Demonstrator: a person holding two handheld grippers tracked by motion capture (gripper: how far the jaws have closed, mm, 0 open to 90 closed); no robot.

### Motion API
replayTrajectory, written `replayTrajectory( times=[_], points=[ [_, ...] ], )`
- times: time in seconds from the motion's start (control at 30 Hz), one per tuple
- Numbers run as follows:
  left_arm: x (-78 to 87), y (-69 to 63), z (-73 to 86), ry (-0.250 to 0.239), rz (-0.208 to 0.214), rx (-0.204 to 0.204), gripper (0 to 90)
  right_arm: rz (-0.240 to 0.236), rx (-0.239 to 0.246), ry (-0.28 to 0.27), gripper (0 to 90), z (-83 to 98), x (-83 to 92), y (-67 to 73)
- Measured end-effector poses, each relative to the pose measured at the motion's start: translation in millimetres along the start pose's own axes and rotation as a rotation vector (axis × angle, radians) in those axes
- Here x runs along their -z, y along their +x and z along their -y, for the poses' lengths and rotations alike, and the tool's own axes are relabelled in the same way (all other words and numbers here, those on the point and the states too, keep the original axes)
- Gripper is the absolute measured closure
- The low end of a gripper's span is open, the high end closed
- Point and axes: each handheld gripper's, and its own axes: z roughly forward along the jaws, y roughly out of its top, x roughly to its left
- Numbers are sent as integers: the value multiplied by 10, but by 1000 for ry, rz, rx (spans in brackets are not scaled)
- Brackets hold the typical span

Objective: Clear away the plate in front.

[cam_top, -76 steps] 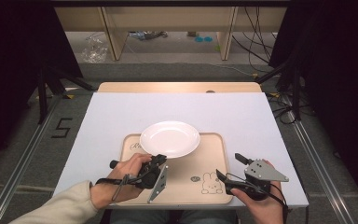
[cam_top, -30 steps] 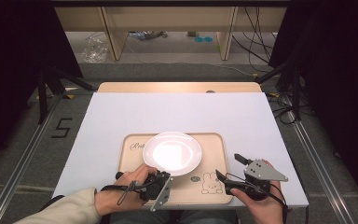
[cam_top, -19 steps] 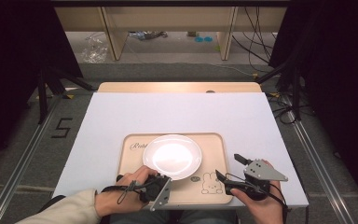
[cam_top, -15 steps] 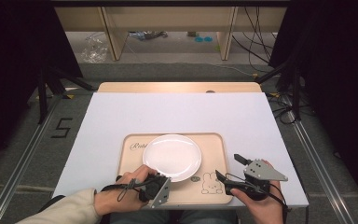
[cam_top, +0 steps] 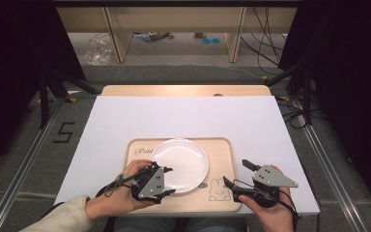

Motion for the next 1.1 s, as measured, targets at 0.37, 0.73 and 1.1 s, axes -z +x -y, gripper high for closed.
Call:
replayTrajectory(
  times=[0.37, 0.73, 1.1],
  points=[
    [151, 43, 76, -82, -62, 91, 236, -3, 6, 6, 169, -2, 9, 0],
    [246, 54, 160, -228, -122, 176, 173, -5, 15, -21, 165, -15, 26, 15],
    [247, 103, 217, -260, -124, 231, 171, -11, 39, -42, 163, -31, 44, 32]
  ],
)
